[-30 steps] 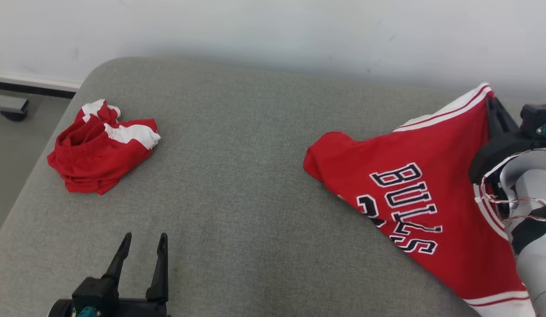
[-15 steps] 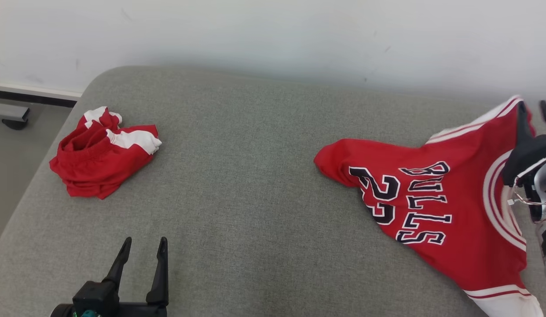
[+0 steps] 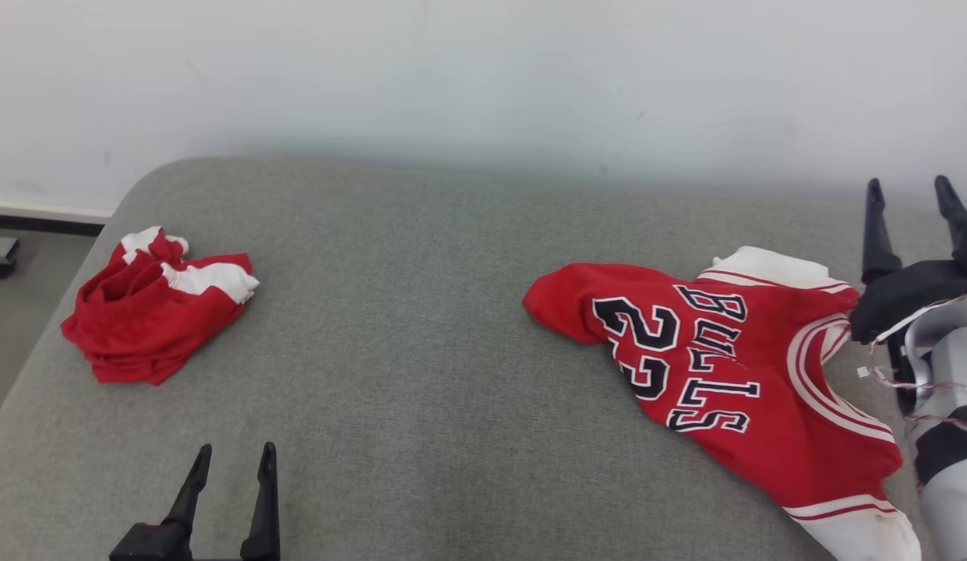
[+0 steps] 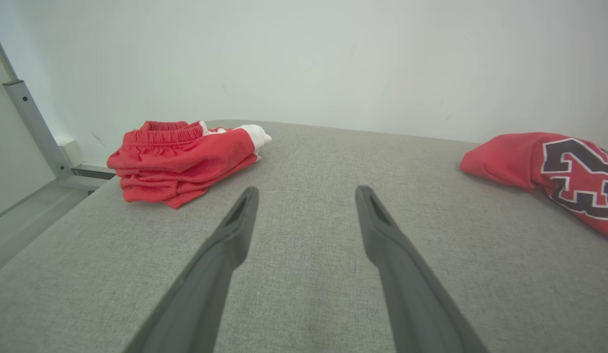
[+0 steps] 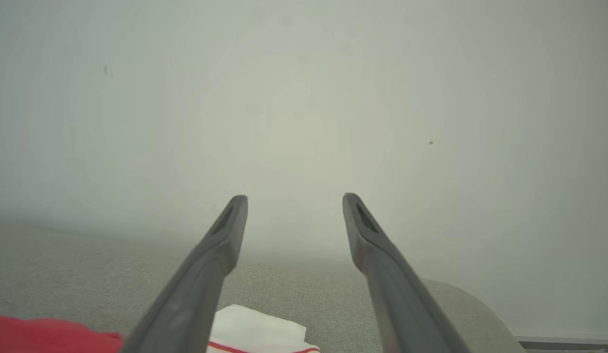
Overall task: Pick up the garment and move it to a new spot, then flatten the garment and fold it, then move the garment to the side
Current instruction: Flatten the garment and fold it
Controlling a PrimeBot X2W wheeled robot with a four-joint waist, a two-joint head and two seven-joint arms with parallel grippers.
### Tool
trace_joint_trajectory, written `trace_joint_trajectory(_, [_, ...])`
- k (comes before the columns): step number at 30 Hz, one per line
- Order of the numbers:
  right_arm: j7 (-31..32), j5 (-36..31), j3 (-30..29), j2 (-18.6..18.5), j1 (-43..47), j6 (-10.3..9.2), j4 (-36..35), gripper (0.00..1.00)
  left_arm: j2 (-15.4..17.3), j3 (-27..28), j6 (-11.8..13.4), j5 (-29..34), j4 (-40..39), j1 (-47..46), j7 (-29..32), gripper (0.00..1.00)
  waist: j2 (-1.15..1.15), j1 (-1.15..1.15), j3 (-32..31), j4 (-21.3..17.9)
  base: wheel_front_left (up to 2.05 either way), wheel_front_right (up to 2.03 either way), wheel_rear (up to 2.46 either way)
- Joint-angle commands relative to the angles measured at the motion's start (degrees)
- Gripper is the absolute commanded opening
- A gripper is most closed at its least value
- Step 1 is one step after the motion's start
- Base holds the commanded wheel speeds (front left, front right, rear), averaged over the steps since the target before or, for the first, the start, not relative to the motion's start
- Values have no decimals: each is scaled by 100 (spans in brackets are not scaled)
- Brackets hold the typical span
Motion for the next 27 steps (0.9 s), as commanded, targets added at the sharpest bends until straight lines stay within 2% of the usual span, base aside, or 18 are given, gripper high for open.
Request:
trace_joint_trajectory(1, [-27, 87, 34, 136, 233, -13, -326, 100, 3, 42, 14, 50, -38, 82, -20, 100, 0, 1, -79, -129, 0, 0, 0])
trace_joint_trajectory(3, [-28, 205, 64, 247, 531, -13, -818, 100, 0, 76, 25, 64, -63, 115, -21, 100, 0, 1, -90, -195, 0, 0, 0])
trace_joint_trajectory(4, [-28, 205, 64, 247, 531, -13, -818, 100, 0, 76, 25, 64, -63, 115, -21, 100, 0, 1, -90, -195, 0, 0, 0])
trace_joint_trajectory(11, [-21, 554, 96, 616, 1778, -13, -2436, 100, -11, 161, 94, 155, -224, 217, -21, 100, 0, 1, -100, -386, 0, 0, 0])
trace_joint_trajectory(16, [-22, 603, 34, 946, 2652, -13, -3347, 100, 17, 248, 106, 190, -304, 208, -21, 100, 0, 1, -87, -492, 0, 0, 0])
trace_joint_trajectory(27, [-22, 630, 109, 1597, 3980, -13, -4170, 100, 32, 362, 218, 381, -552, 275, -21, 100, 0, 1, -55, -571, 0, 0, 0])
